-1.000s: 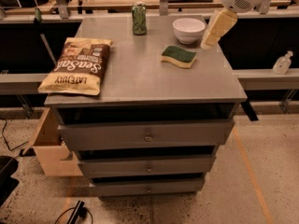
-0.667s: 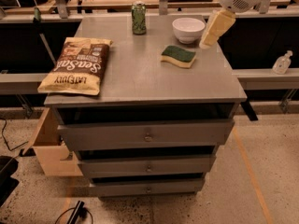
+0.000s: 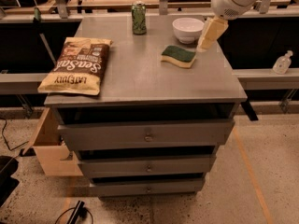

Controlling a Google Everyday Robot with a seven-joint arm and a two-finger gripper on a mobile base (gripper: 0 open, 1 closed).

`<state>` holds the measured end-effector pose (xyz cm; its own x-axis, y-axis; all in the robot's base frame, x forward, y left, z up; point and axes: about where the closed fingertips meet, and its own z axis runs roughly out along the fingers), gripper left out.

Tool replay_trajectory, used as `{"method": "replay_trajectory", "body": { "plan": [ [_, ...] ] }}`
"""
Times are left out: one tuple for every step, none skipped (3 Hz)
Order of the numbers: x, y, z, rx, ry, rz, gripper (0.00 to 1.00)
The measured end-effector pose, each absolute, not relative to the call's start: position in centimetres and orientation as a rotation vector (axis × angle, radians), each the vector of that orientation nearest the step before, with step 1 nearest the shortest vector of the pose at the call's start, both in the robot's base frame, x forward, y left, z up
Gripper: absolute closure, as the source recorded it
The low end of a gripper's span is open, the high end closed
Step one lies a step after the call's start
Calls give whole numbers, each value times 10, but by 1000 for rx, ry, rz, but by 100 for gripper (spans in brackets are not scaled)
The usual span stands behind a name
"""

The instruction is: Move white bowl near brown chip bag

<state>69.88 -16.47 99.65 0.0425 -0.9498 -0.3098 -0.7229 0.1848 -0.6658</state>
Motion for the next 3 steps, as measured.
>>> {"method": "replay_trajectory", "body": {
  "plan": [
    [725,-176,975,-1643,1697,-386,0],
    [754,-182,954,-1739,1626,-377,0],
    [782,-186,943,-1800,1574,-399,0]
  ]
}}
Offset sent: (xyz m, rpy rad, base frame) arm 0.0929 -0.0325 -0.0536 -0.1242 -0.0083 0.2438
